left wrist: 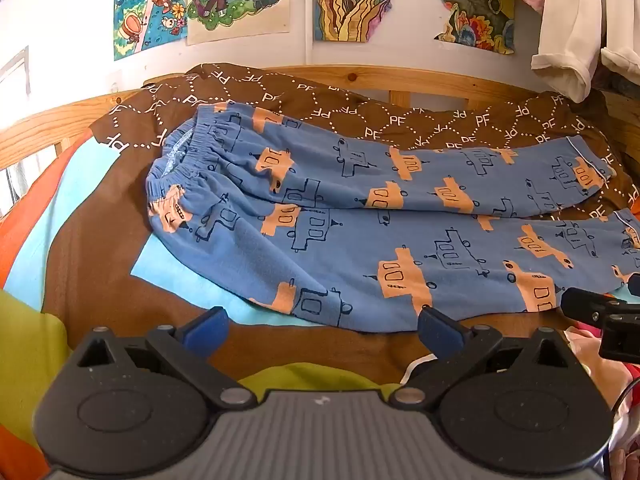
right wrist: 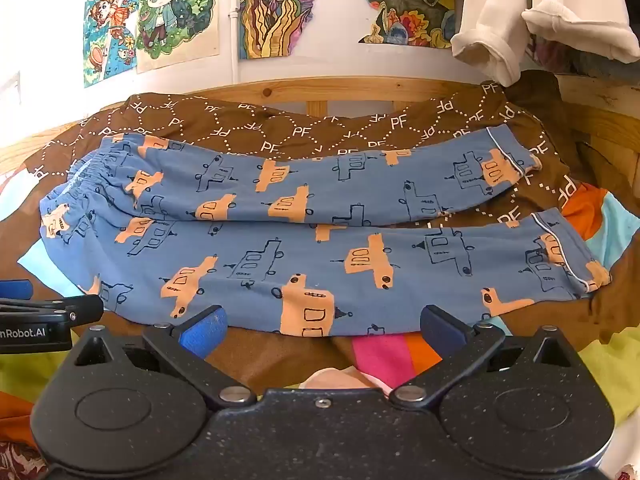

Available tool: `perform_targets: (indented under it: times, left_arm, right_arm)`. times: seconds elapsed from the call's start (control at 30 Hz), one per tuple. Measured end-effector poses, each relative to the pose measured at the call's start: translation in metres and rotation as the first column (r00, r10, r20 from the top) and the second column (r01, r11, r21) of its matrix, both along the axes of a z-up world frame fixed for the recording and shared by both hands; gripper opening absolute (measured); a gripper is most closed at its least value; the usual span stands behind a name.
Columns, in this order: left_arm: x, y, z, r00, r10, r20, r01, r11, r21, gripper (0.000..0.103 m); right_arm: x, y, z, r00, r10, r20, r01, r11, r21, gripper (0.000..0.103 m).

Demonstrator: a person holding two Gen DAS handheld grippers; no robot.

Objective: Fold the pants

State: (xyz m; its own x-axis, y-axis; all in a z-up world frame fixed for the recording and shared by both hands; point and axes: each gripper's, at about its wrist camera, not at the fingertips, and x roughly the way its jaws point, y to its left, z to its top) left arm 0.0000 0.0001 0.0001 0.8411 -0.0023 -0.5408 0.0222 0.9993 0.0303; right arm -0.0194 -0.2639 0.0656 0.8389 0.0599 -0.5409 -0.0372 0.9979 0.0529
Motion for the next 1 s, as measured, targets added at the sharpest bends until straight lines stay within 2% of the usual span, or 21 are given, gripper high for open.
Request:
perform_targets:
  times: [1.0]
  left_arm:
    - [0.0014, 0.0001, -0.0028, 1.0, 0.002, -0.016, -0.001, 1.0, 0.011, 0.103]
  right_arm:
    - [0.0009, 0.0021, 0.0023, 1.0, -0.002, -0.002, 0.002, 1.0, 0.001, 0.102]
